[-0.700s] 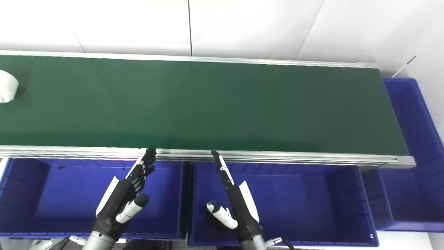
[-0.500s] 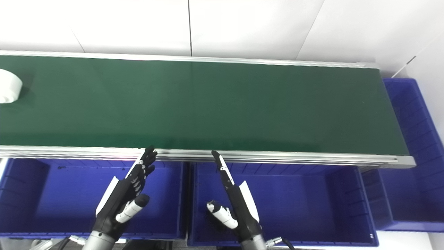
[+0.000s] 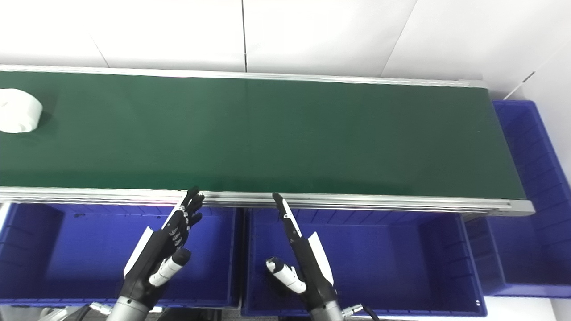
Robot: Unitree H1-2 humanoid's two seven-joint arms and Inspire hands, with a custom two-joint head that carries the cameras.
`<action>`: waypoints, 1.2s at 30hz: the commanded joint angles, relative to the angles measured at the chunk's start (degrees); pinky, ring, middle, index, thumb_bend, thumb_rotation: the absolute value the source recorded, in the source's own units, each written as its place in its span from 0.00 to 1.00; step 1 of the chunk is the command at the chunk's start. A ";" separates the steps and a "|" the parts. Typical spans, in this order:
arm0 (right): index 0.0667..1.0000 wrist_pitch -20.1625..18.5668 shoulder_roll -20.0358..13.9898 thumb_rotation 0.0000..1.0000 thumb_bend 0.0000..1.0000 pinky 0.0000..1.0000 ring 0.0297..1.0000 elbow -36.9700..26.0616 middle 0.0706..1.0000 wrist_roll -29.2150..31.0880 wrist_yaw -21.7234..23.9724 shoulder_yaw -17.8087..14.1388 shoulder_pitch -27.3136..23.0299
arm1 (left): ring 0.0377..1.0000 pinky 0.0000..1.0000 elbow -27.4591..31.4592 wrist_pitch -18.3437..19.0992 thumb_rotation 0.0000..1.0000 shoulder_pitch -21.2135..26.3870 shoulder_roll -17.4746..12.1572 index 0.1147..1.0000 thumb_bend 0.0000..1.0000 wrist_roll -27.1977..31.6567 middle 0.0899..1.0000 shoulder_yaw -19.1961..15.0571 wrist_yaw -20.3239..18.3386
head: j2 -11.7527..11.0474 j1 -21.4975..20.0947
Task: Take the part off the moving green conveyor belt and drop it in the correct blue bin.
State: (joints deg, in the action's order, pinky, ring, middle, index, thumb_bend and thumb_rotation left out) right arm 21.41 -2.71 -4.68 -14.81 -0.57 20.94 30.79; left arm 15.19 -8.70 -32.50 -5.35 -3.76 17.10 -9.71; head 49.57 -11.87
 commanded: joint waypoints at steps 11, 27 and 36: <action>1.00 1.30 0.32 0.98 0.85 0.99 1.00 -1.34 1.00 0.30 0.38 0.18 0.13 | 0.99 0.97 1.55 -2.22 0.82 0.02 -0.38 1.00 0.83 0.60 0.97 0.27 -0.41 | 0.06 -0.31; 1.00 5.03 -2.46 0.96 0.85 0.98 1.00 2.78 1.00 1.73 0.07 -0.81 0.50 | 0.95 0.93 -3.22 -6.72 0.72 -0.46 1.14 1.00 0.82 0.00 0.93 1.55 0.13 | -8.01 13.01; 1.00 5.49 -5.22 0.97 0.86 0.97 0.98 7.09 1.00 3.76 -2.95 0.90 -1.17 | 0.88 0.84 -9.03 -11.37 0.63 0.67 2.97 0.96 0.87 -1.99 0.88 1.97 1.33 | -14.55 17.91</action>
State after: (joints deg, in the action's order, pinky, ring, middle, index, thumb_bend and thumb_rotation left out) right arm 23.45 -7.80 2.99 -11.63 -2.49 21.25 30.05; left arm 5.46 -17.57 -32.18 -2.85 -5.48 18.87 -9.06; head 35.07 5.98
